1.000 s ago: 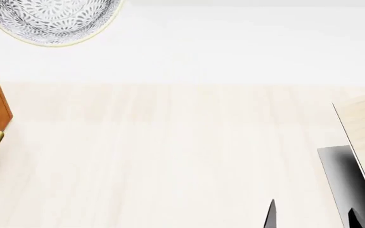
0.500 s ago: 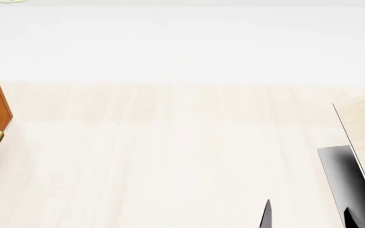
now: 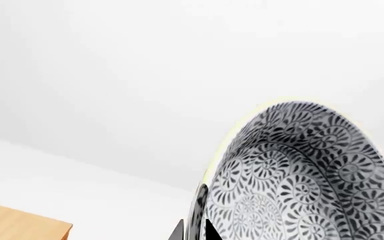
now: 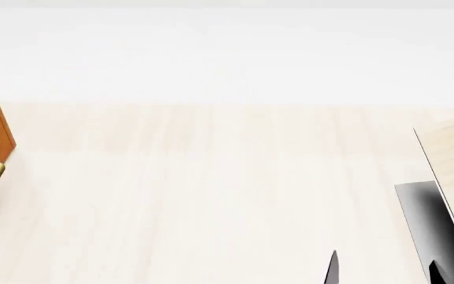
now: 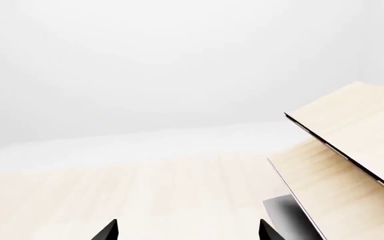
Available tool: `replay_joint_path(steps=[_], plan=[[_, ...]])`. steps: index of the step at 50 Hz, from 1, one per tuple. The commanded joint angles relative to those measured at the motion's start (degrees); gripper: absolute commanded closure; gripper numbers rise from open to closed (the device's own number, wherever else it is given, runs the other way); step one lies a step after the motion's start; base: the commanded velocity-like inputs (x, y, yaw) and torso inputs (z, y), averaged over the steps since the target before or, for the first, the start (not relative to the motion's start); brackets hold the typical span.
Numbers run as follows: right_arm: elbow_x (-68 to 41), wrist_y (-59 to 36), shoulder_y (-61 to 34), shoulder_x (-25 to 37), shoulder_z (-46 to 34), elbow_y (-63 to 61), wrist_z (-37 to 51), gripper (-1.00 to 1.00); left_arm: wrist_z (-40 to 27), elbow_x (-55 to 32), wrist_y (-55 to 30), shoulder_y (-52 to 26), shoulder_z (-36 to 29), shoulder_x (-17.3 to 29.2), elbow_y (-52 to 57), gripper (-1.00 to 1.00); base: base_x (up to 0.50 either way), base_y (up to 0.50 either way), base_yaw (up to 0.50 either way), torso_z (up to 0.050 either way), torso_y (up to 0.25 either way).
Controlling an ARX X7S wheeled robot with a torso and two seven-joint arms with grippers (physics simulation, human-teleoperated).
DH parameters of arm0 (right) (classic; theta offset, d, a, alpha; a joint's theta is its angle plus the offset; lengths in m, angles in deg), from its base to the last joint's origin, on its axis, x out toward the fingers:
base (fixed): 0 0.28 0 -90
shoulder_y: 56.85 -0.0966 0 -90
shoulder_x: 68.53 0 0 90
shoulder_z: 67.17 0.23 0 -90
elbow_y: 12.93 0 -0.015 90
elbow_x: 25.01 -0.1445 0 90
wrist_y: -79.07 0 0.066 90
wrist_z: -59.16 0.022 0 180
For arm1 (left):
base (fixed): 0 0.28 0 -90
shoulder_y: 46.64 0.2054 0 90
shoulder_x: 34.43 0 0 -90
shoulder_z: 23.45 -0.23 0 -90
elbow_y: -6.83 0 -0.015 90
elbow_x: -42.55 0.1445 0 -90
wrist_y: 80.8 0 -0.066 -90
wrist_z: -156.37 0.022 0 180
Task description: Close the top drawer of the cabinet and put the bowl on top of it.
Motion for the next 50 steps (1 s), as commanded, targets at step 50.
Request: replay_joint_path(steps=[50], plan=[[1.43, 2.62, 2.12, 1.2, -0.48, 0.19, 0.34, -1.0, -3.32, 2.56, 6.37, 2.0, 7.01, 7.18, -9.38, 1.0, 0.0, 0.0, 0.0, 0.0, 0.0]])
